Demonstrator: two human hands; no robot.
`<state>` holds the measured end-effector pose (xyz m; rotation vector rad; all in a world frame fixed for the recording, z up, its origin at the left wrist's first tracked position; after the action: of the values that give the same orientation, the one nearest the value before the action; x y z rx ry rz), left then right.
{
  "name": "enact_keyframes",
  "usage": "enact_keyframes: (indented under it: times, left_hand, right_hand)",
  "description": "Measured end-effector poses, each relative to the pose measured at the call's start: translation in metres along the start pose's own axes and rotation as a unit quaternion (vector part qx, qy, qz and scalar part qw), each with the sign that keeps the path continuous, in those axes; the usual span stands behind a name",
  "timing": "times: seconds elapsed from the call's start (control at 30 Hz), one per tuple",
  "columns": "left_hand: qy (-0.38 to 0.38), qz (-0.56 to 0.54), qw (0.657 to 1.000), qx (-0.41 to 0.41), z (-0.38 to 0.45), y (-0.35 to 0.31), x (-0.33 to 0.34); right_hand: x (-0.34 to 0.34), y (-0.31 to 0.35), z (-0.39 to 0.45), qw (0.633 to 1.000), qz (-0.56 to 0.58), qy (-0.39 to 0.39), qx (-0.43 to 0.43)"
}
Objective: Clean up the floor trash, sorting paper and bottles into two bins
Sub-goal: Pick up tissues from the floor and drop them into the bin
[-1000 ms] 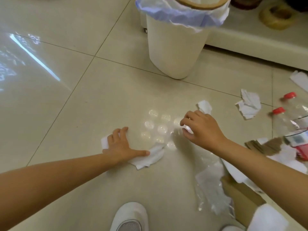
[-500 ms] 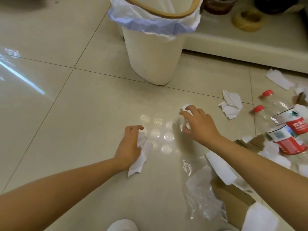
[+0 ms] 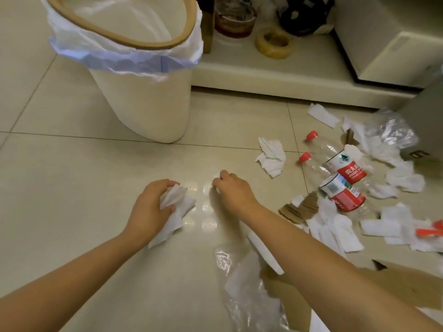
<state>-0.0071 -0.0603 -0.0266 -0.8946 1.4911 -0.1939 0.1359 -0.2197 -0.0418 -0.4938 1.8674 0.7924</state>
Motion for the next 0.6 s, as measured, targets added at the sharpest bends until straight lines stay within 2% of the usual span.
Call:
enact_keyframes:
  times: [0.13,0.2,0.27,0.4,0.5,0.6]
  left_hand:
    - [0.003,-0.044,0.999,0.012,0.034,-0.031,0.005]
    - [0.0,-0.061,0.998,0.026,0.048,-0.049,0.007]
    - [-0.004,-0.077,0.996,0.035,0.06,-0.065,0.011]
    - [0.02,-0.086,0.996,0.025,0.073,-0.082,0.025]
    - [0.037,-0.087,0.995,0.016,0.073,-0.082,0.031]
    - [0.041,-0.086,0.995,0.005,0.068,-0.077,0.03]
  right_hand:
    - [-0.021,-0.043,0.005,0.993,0.003,-0.114,0.016]
    - [-0.033,-0.074,0.005,0.983,0.006,-0.178,0.051]
    - [-0.042,-0.102,0.005,0.974,0.014,-0.2,0.105]
    - [-0.041,-0.14,0.009,0.974,0.046,-0.101,0.199]
    - [-0.035,-0.147,0.017,0.971,0.097,-0.046,0.213]
    - [-0.032,-0.143,0.024,0.974,0.101,-0.036,0.198]
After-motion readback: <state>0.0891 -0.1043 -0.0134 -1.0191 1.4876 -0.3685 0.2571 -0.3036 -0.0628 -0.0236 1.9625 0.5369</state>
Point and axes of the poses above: each hand's wrist, its own z-axis towards the middle knuckle, its own x-axis out of the palm, y = z × x, the point moved 1 cm from there along z, towards the middle knuckle, and after that the axes turned 13 degrees about z, right-handed, at the moved point
